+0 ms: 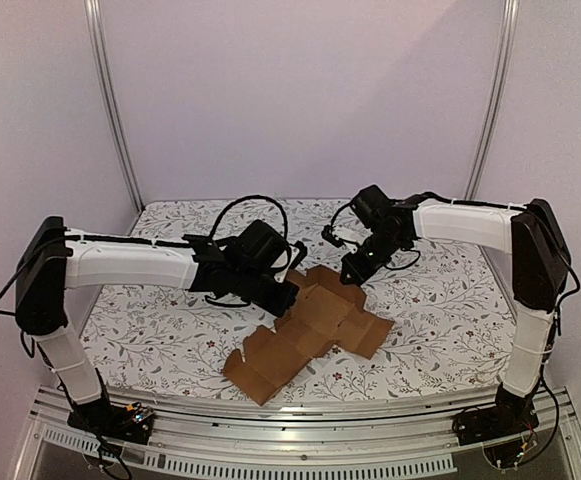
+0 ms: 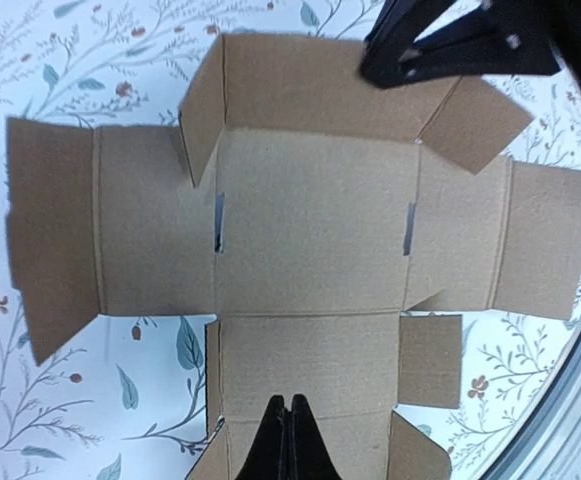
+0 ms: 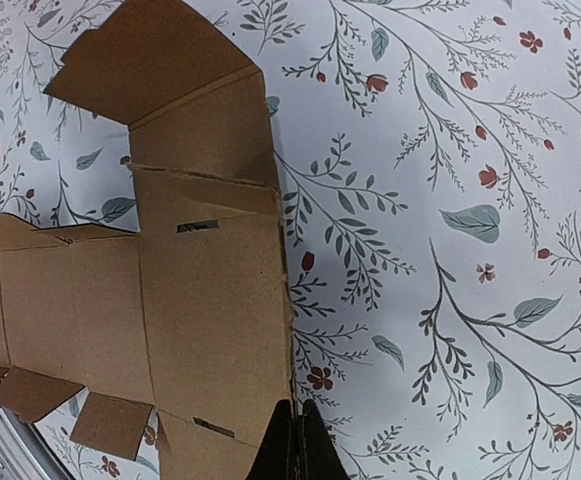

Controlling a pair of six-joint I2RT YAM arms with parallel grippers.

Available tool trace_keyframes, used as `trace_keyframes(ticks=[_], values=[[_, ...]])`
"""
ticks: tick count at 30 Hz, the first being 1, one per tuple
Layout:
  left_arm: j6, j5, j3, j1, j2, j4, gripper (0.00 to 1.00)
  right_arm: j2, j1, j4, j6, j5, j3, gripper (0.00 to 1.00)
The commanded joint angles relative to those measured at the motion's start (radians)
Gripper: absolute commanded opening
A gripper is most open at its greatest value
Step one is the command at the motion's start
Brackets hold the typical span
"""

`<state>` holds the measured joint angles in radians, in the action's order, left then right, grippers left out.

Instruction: Fold the paper box

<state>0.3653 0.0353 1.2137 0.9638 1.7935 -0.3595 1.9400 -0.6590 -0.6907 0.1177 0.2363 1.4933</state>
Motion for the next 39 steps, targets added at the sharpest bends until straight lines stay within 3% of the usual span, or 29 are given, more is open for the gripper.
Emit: trace_keyframes(ticks=[1,11,22,29,39], values=[[-0.034,0.022,0.03,-0.022,-0.09,-0.052,0.0,-0.065,-0.008,-0.005,0.105,-0.04,0.026,0.0],[-0.041,0.062,-0.051,-0.12,-0.227,-0.03,0.0,-0.149,-0.073,0.074,0.309,-0.101,-0.024,0.0],[0.043,0.012,-0.223,-0.267,-0.323,0.151,0.02,-0.189,-0.131,0.123,0.46,-0.162,-0.075,0.0],[0.085,-0.096,-0.288,-0.341,-0.257,0.273,0.13,-0.197,-0.151,0.121,0.483,-0.149,-0.079,0.0],[0.113,-0.309,-0.262,-0.373,-0.1,0.4,0.12,-0.209,-0.162,0.156,0.472,-0.149,-0.109,0.0]])
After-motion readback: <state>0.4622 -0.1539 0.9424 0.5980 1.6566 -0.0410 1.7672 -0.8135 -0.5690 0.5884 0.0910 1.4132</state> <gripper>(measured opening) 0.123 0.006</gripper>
